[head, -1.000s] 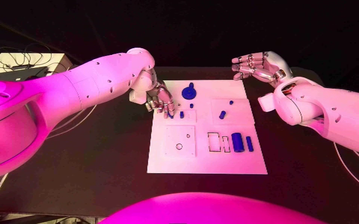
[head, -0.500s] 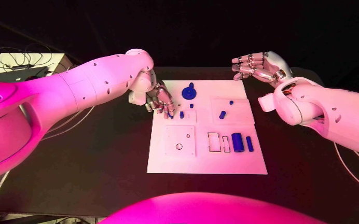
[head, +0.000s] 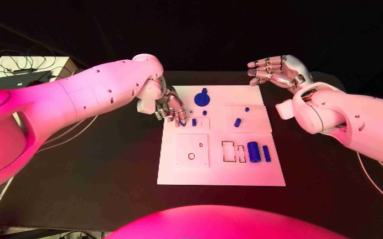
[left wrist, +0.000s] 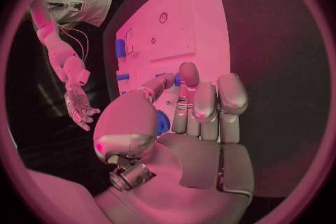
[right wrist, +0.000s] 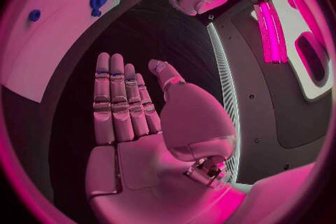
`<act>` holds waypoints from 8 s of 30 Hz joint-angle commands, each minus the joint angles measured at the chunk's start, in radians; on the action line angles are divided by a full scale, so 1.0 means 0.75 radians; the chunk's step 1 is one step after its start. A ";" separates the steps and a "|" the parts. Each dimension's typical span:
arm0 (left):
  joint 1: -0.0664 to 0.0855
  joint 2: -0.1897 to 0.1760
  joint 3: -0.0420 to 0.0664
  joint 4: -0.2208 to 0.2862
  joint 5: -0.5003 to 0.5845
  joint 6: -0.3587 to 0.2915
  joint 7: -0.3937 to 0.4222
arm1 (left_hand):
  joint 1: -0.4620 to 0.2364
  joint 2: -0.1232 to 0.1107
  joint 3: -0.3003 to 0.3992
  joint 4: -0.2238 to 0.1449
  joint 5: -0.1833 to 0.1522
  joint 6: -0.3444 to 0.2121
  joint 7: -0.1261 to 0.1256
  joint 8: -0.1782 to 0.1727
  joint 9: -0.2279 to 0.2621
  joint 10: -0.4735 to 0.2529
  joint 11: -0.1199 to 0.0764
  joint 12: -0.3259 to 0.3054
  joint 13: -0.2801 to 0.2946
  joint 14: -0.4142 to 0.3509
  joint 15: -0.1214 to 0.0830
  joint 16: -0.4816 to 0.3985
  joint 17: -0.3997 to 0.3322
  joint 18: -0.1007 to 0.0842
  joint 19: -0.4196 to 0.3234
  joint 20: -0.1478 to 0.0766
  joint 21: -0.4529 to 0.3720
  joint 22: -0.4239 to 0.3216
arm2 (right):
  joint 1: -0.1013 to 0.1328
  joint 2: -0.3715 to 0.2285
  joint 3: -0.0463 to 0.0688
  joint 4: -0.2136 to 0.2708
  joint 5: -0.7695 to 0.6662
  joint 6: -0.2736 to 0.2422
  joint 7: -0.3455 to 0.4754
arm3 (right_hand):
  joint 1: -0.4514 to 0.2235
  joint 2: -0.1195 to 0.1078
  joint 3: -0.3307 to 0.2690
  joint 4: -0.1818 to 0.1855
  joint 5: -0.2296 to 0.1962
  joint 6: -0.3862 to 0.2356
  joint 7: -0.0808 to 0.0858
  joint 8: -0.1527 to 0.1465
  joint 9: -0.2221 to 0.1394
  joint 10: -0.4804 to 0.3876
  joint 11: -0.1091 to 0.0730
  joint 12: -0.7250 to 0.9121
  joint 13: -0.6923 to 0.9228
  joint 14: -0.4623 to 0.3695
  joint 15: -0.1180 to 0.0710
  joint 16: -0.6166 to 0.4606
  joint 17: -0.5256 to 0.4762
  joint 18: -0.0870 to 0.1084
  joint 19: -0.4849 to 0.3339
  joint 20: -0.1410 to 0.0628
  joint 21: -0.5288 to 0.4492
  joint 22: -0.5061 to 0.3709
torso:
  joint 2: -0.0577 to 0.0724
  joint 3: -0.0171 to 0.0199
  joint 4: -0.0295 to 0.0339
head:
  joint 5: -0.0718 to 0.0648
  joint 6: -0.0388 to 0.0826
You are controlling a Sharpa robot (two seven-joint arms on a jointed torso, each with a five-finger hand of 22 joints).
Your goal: Assemble the parts on the task board
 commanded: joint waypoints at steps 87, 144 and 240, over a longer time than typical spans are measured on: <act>-0.055 -0.209 0.054 0.309 -0.063 -0.431 0.041 | 0.121 -0.015 0.021 -0.176 -0.028 -0.033 0.006 -0.015 -0.023 -0.008 -0.003 0.002 -0.004 -0.006 0.002 -0.036 -0.055 0.003 -0.012 0.022 -0.042 -0.003 | 0.000 -0.015 0.001 0.009 -0.017 0.023 0.004 | -0.001 -0.005 0.001 -0.013 0.005 0.000 0.009 -0.005 -0.003 0.009 -0.003 -0.006 -0.002 -0.007 -0.003 -0.005 -0.002 -0.019 -0.009 0.000 0.010 0.003 | 0.000 -0.0005 0.0007 | -0.005 0.019; -0.267 -0.351 0.094 0.434 -1.204 -0.983 0.867 | 0.736 -0.067 -0.610 -0.161 -0.209 -0.158 0.033 -0.129 -0.868 -0.508 0.167 -0.556 -0.807 -0.605 0.137 -0.403 -0.819 0.046 -0.469 0.139 -0.691 -0.173 | -0.019 -0.040 0.000 0.022 -0.045 0.020 0.005 | 0.007 -0.003 -0.002 -0.017 0.000 0.004 0.008 -0.004 -0.003 0.015 -0.004 -0.009 -0.002 -0.001 -0.005 -0.005 -0.003 -0.019 -0.008 -0.003 0.016 0.008 | 0.001 -0.0002 -0.0015 | 0.010 0.069; -0.267 -0.303 0.060 0.360 -1.129 -1.122 0.850 | 0.699 -0.187 -0.309 0.138 -0.213 -0.038 0.107 -0.133 -0.871 -0.075 0.165 -0.907 -0.813 -0.504 0.134 -0.182 -0.996 0.106 -0.297 0.164 -0.824 0.018 | -0.021 -0.035 0.000 0.033 -0.050 0.022 0.000 | 0.010 -0.002 0.001 -0.008 0.003 0.006 0.008 -0.005 -0.003 0.016 -0.005 -0.010 -0.002 0.000 -0.006 -0.005 -0.003 -0.019 -0.009 -0.004 0.018 0.010 | 0.001 -0.0008 -0.0001 | -0.002 0.070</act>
